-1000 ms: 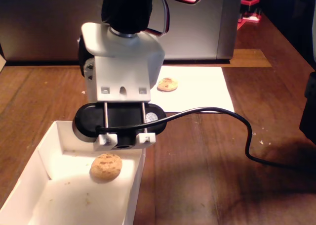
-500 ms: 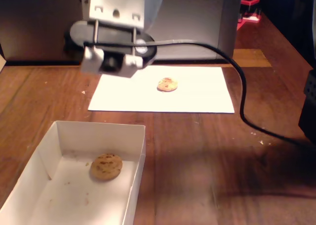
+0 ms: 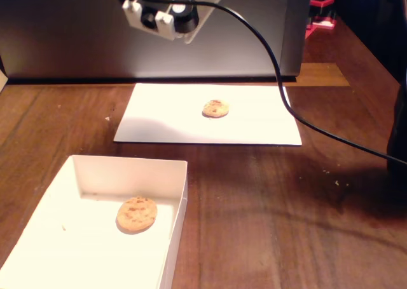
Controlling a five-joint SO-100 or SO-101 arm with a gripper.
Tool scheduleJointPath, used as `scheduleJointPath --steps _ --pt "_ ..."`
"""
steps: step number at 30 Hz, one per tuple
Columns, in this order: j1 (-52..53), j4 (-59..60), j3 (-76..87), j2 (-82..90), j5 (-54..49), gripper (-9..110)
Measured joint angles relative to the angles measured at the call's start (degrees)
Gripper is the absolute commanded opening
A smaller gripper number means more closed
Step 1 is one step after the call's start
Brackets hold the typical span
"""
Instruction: Grasp a mini cookies block and put it in the white box.
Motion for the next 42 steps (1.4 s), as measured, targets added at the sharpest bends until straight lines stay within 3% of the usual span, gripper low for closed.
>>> scheduleJointPath --steps 15,21,42 --pt "9.1 2.7 0.0 0.0 2.5 0" --pt "10.0 4.0 0.0 0.0 3.1 6" --pt "9.2 0.9 2.1 -7.8 4.1 7"
